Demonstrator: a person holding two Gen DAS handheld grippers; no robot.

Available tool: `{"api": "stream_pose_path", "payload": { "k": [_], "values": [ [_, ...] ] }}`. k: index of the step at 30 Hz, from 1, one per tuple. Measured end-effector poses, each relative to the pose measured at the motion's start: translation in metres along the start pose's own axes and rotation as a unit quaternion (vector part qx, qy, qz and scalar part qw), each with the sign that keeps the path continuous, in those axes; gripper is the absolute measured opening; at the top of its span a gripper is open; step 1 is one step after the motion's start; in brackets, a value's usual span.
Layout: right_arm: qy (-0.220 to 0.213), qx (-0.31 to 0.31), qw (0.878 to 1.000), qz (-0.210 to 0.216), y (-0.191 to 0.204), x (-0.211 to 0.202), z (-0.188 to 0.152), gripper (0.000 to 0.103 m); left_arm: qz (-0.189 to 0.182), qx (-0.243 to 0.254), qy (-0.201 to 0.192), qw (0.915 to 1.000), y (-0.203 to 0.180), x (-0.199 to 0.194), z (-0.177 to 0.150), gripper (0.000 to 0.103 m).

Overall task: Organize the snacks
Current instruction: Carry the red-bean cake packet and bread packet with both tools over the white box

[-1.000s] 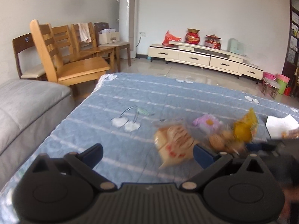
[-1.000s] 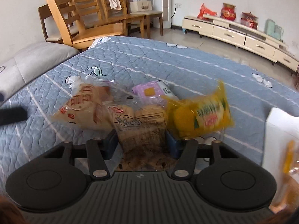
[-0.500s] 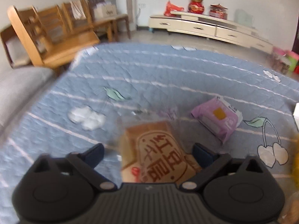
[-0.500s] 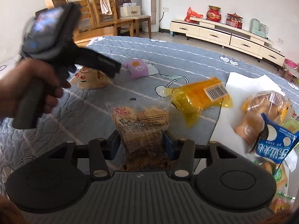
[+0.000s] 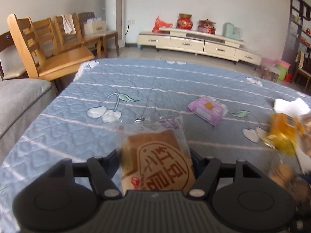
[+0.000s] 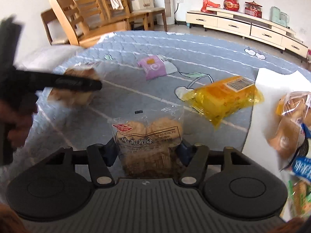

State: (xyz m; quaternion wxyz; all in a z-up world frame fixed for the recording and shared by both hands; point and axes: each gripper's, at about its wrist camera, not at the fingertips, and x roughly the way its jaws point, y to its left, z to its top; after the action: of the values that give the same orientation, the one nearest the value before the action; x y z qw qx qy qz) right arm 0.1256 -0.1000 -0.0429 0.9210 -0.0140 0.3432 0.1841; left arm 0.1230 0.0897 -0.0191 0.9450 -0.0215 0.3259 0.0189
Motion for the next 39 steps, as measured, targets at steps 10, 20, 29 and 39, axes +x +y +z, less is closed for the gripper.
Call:
{"api": "stream_pose_path", "payload": {
  "k": [10,20,29,39],
  "values": [
    [-0.075,0.004,0.997,-0.032,0.02,-0.066,-0.01,0.075,0.028,0.011,-0.059,0.9978,-0.006,-0.09,-0.015,0.07],
    [-0.103,0.022,0.993,-0.049,0.028,-0.137,-0.032,0.075,0.022,0.012,-0.064,0.9977,-0.022,-0.14,-0.028,0.07],
    [-0.136,0.025,0.988,-0.072,0.031,-0.194,-0.046,0.075,0.012,0.018,-0.075,0.997,-0.044,-0.164,-0.034,0.07],
    [-0.156,0.03,0.984,-0.085,0.033,-0.224,-0.056,0.075,0.008,0.024,-0.084,0.9961,-0.057,-0.175,-0.033,0.07]
  ]
}}
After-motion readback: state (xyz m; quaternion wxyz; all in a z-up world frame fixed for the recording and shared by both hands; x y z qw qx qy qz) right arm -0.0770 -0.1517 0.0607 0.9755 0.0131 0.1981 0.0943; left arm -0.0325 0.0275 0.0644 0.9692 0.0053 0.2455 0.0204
